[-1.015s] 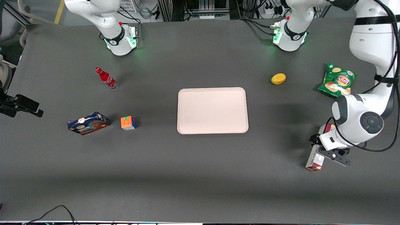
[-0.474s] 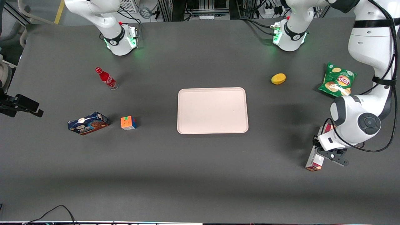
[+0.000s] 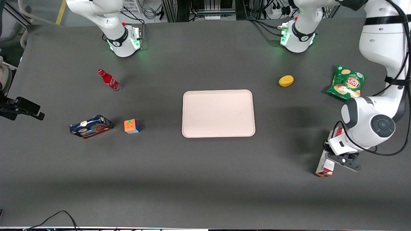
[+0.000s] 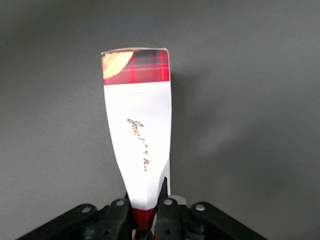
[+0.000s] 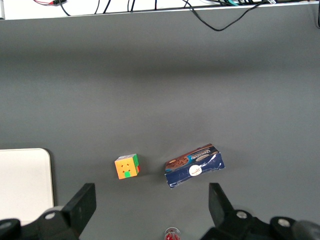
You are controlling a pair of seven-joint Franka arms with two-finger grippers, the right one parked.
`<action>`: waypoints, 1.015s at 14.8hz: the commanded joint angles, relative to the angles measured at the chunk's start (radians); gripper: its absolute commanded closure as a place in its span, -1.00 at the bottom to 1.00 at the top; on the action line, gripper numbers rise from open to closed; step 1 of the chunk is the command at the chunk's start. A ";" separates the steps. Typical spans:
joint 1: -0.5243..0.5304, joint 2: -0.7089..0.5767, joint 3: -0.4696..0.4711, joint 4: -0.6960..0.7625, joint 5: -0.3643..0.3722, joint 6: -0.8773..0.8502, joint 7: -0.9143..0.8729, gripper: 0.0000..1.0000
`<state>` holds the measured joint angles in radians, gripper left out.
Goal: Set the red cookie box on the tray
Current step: 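Lift the cookie box and carry it toward the white tray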
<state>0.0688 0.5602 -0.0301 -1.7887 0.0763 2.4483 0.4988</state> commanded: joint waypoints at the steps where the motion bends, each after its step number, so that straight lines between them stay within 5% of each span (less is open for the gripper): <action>1: -0.053 -0.163 0.004 0.017 -0.013 -0.191 -0.058 1.00; 8: -0.161 -0.431 -0.046 0.103 -0.017 -0.563 -0.351 1.00; 15: -0.165 -0.485 -0.344 0.097 -0.066 -0.664 -0.897 1.00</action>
<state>-0.0930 0.0738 -0.2687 -1.6774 0.0211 1.7879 -0.1834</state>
